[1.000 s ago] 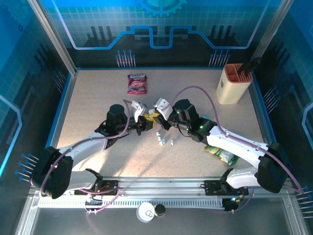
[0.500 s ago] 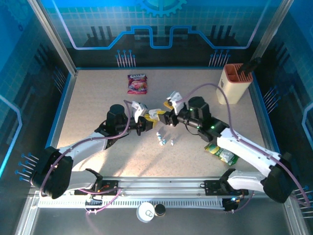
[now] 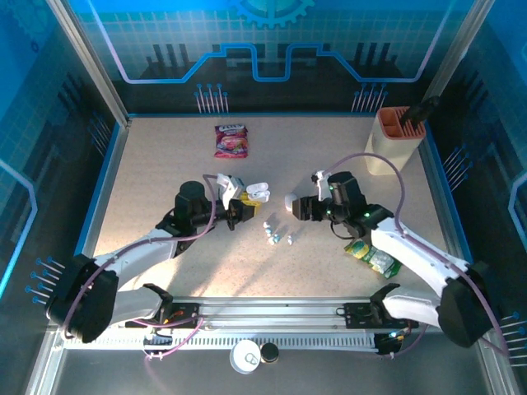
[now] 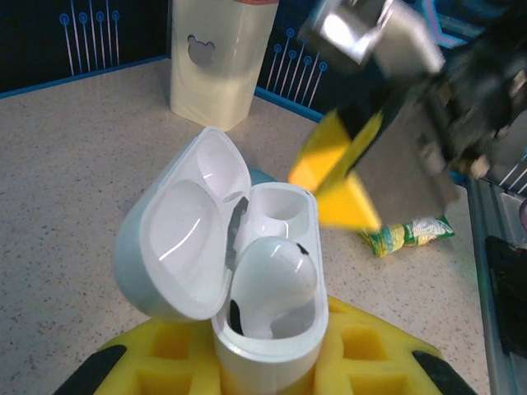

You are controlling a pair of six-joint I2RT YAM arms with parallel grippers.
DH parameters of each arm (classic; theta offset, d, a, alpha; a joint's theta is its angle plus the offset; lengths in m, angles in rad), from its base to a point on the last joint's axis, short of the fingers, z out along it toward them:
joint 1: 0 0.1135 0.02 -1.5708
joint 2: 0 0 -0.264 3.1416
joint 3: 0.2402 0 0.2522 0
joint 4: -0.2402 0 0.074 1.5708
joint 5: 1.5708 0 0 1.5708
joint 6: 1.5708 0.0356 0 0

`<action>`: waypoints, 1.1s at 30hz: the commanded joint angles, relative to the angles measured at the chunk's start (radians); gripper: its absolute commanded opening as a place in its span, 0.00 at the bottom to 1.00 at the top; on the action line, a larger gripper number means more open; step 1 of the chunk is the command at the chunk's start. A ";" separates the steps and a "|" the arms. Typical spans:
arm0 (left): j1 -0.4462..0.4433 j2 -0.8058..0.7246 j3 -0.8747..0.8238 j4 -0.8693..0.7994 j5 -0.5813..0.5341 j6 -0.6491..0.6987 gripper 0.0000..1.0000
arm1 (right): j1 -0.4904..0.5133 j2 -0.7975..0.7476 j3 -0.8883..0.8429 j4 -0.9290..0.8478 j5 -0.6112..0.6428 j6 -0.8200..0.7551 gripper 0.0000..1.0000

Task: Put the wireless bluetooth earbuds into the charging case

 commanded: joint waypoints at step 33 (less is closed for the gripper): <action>-0.002 -0.048 -0.025 -0.007 -0.008 0.023 0.10 | 0.143 0.526 0.212 -0.117 -0.192 -0.083 0.61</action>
